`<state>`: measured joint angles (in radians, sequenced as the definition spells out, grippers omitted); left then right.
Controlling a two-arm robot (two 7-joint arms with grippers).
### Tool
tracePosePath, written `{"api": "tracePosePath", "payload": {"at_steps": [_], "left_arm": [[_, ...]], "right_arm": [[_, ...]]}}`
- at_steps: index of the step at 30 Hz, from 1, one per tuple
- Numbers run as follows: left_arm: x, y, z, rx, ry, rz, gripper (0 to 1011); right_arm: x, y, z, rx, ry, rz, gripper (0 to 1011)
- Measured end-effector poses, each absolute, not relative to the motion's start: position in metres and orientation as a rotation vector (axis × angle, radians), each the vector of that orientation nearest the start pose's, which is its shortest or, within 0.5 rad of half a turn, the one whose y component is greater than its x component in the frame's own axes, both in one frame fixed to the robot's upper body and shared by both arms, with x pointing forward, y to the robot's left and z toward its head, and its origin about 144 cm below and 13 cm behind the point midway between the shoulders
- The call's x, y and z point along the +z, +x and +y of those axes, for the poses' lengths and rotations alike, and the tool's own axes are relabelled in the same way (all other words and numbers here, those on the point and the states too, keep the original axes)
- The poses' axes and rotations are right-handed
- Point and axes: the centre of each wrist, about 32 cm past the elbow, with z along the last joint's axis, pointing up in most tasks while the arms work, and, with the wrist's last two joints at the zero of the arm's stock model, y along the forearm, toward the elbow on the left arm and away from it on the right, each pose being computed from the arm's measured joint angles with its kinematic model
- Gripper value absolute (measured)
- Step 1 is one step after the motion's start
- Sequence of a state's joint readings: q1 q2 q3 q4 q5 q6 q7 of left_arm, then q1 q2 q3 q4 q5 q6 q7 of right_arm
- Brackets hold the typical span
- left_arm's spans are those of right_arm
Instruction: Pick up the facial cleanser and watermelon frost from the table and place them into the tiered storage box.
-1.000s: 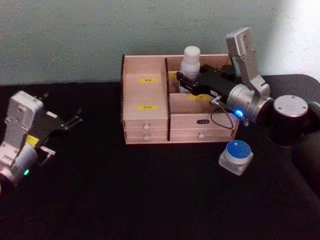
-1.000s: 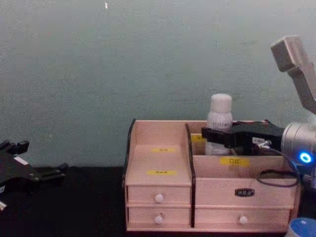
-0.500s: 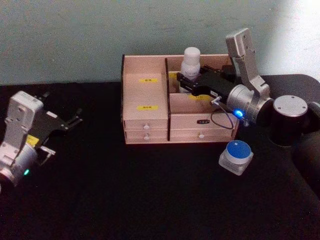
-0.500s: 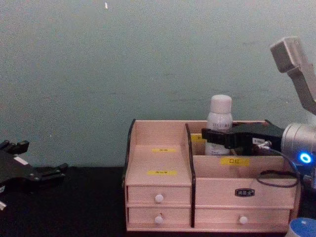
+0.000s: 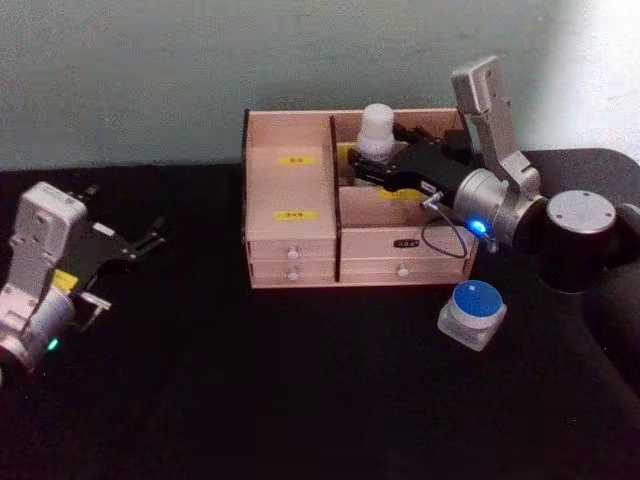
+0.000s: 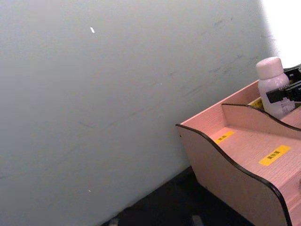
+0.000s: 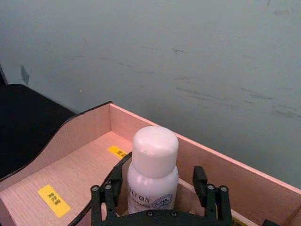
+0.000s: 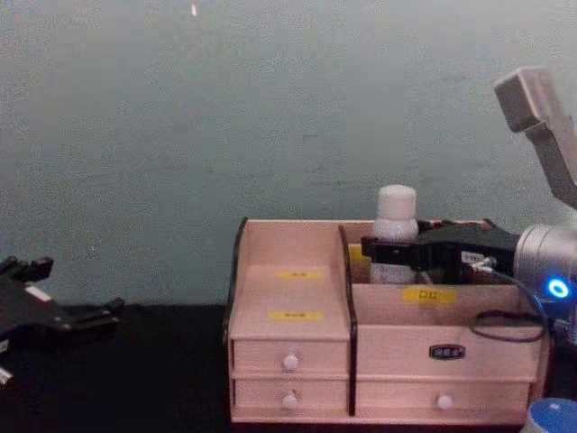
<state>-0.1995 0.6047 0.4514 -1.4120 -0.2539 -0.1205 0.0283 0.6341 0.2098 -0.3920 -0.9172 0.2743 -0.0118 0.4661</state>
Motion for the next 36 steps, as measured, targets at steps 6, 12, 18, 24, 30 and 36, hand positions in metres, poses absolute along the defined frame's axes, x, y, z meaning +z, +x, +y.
{"api": "tracePosePath", "payload": {"at_steps": [6,12,18,24,30,36], "left_arm": [[1.14,0.489,0.31,1.248,0.304,-0.285,1001],[1.14,0.489,0.31,1.248,0.304,-0.285,1001],[1.14,0.489,0.31,1.248,0.304,-0.285,1001],[1.14,0.489,0.31,1.248,0.304,-0.285,1001],[1.14,0.489,0.31,1.248,0.304,-0.285,1001],[1.14,0.489,0.31,1.248,0.304,-0.285,1001]], "right_arm": [[1.179,0.619,-0.233,-0.925,-0.149,-0.007,1002],[1.184,0.613,-0.236,-0.932,-0.127,-0.032,1002],[1.197,0.597,-0.248,-0.92,-0.071,-0.037,1002],[1.205,0.576,-0.267,-0.889,-0.052,-0.017,1002],[1.211,0.541,-0.298,-0.865,-0.082,0.001,1002],[1.215,0.505,-0.323,-0.863,-0.142,0.023,1002]]}}
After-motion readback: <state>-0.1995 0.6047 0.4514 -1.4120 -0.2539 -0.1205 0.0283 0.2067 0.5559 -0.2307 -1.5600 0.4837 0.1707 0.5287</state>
